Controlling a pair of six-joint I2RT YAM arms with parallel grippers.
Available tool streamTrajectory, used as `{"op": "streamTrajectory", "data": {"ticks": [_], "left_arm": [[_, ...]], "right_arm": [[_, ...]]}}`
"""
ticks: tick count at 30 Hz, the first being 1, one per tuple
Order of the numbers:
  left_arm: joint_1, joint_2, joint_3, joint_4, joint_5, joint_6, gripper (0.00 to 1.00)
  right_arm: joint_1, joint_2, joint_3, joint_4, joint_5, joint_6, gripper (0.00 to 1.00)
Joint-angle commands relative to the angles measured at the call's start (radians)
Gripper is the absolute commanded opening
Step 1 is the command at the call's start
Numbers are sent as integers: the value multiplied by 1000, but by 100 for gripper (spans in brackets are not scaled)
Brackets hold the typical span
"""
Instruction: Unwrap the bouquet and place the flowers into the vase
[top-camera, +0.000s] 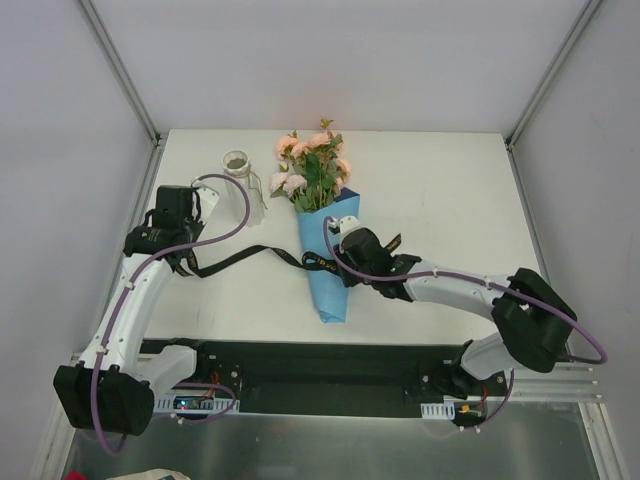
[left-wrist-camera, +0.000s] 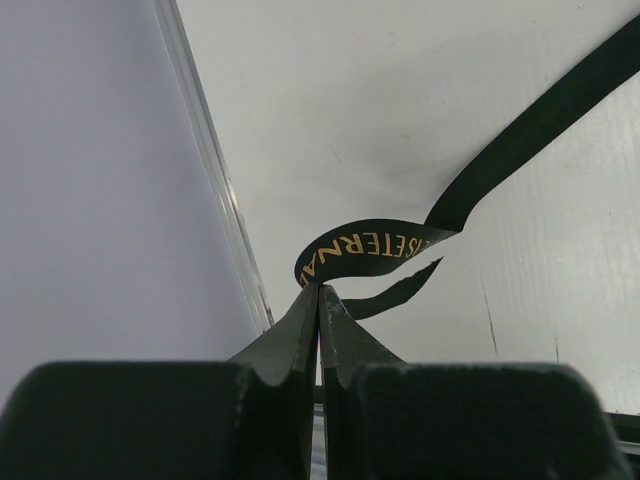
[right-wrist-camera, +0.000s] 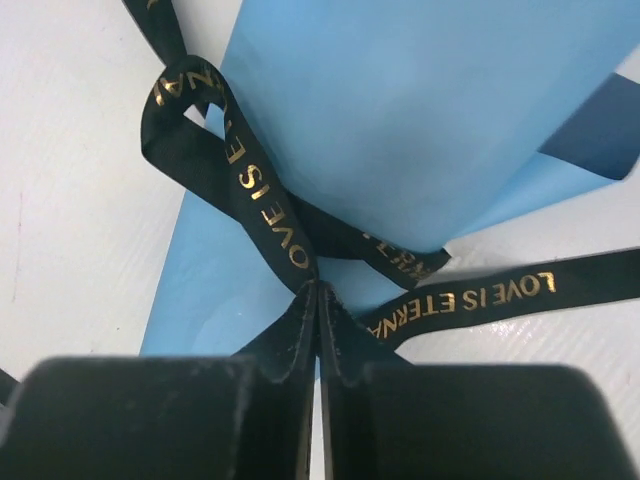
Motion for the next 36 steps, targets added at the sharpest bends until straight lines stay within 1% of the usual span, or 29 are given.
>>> {"op": "streamTrajectory", "data": {"ticks": [1, 4, 6, 7, 8, 9, 10, 11, 12, 13, 14, 15, 16, 17, 18, 19, 20, 21, 22, 23, 24, 26, 27, 28, 29, 30, 31, 33, 36], "left_arm": [[36, -18, -15, 38, 11, 20, 0], [75, -16, -25, 58, 17, 32, 0], [102, -12, -30, 64, 32, 46, 0], [126, -12, -30, 69, 37, 46, 0], [137, -10, -31, 76, 46, 49, 0], [157, -9, -34, 79, 51, 56, 0], [166, -9, -34, 82, 57, 56, 0], [175, -7, -34, 85, 60, 61, 0], [183, -5, -34, 88, 66, 61, 0], [188, -4, -33, 88, 68, 61, 0], [189, -5, -31, 88, 72, 61, 0], [189, -5, -28, 88, 74, 60, 0], [194, -7, -27, 88, 75, 60, 0], [195, -12, -21, 88, 74, 58, 0], [197, -15, -19, 88, 75, 58, 1], [195, -18, -16, 88, 78, 56, 24], [197, -24, -8, 85, 84, 58, 43], [195, -30, -5, 82, 91, 58, 67], [195, -42, 1, 70, 106, 56, 99], [195, -47, 17, 61, 114, 50, 99], [197, -53, 27, 52, 123, 47, 99], [195, -64, 57, 7, 182, 34, 99], [197, -68, 67, -10, 210, 26, 99], [195, -71, 73, -29, 270, 17, 99], [195, -74, 74, -39, 294, 0, 99], [197, -76, 70, -45, 348, -5, 99], [195, -78, 61, -50, 433, -6, 99], [197, -71, 21, -48, 492, -8, 99], [195, -29, -11, -48, 563, -14, 99]], "right_arm": [[-2, -111, -7, -25, 122, -1, 1], [-29, -201, -39, -43, 193, 9, 1], [-55, -275, -56, -88, 265, 23, 1], [-92, -299, -69, -106, 296, 41, 1], [-115, -341, -72, -129, 367, 60, 1], [-143, -358, -73, -188, 403, 78, 1], [-201, -371, -72, -221, 440, 124, 1], [-230, -391, -69, -252, 502, 144, 1], [-261, -395, -61, -326, 538, 166, 1], [-314, -393, -51, -365, 567, 186, 9], [-339, -375, -23, -413, 625, 230, 20], [-364, -361, -2, -498, 644, 244, 27], [-387, -347, 20, -552, 676, 265, 55], [-388, -323, 64, -606, 740, 304, 67], [-384, -316, 78, -664, 754, 306, 74], [-355, -319, 88, -683, 767, 307, 85], [-324, -347, 89, -677, 776, 255, 89], [-284, -367, 83, -634, 777, 223, 93], [-185, -396, 83, -613, 765, 180, 98], [-136, -402, 86, -568, 741, 93, 100], [-59, -405, 109, -568, 707, 56, 97], [12, -396, 135, -566, 580, -6, 96], [92, -390, 152, -568, 546, -89, 96], [133, -370, 160, -571, 481, -118, 96], [173, -356, 169, -579, 463, -138, 96], [247, -338, 178, -583, 463, -151, 96], [279, -295, 196, -585, 439, -165, 96], [354, -246, 215, -582, 437, -178, 96], [424, -142, 261, -563, 405, -216, 96]]}}
